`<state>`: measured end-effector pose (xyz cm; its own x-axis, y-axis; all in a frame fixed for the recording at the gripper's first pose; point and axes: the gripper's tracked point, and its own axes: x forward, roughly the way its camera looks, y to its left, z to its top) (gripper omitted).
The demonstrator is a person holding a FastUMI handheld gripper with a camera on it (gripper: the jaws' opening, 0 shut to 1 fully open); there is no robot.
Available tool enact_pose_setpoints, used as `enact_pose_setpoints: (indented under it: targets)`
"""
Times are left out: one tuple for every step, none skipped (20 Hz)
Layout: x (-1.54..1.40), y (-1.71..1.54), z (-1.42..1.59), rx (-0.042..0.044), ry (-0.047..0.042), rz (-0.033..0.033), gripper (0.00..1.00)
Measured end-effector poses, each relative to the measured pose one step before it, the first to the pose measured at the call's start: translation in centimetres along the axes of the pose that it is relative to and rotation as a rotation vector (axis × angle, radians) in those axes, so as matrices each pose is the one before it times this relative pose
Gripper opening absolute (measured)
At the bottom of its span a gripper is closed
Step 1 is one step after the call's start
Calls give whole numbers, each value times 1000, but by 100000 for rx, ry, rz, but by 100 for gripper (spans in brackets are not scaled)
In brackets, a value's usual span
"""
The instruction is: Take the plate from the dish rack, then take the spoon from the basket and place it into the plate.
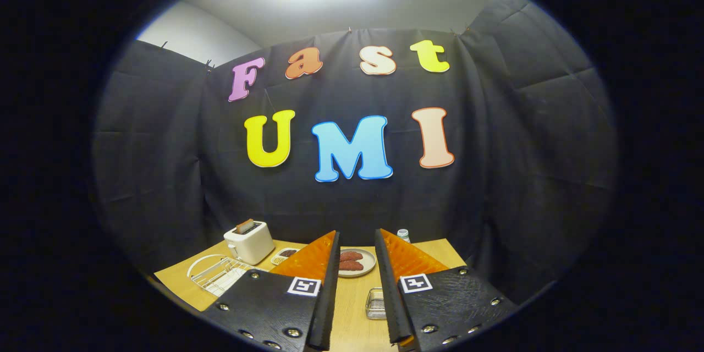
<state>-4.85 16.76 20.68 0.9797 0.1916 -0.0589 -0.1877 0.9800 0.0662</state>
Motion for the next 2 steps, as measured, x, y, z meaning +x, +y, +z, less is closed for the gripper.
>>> enact_pose_setpoints:
  targets:
    - [277,-528,708,10,-1463,-213,38]
    - [395,-657,375,59,-1161,-850,38]
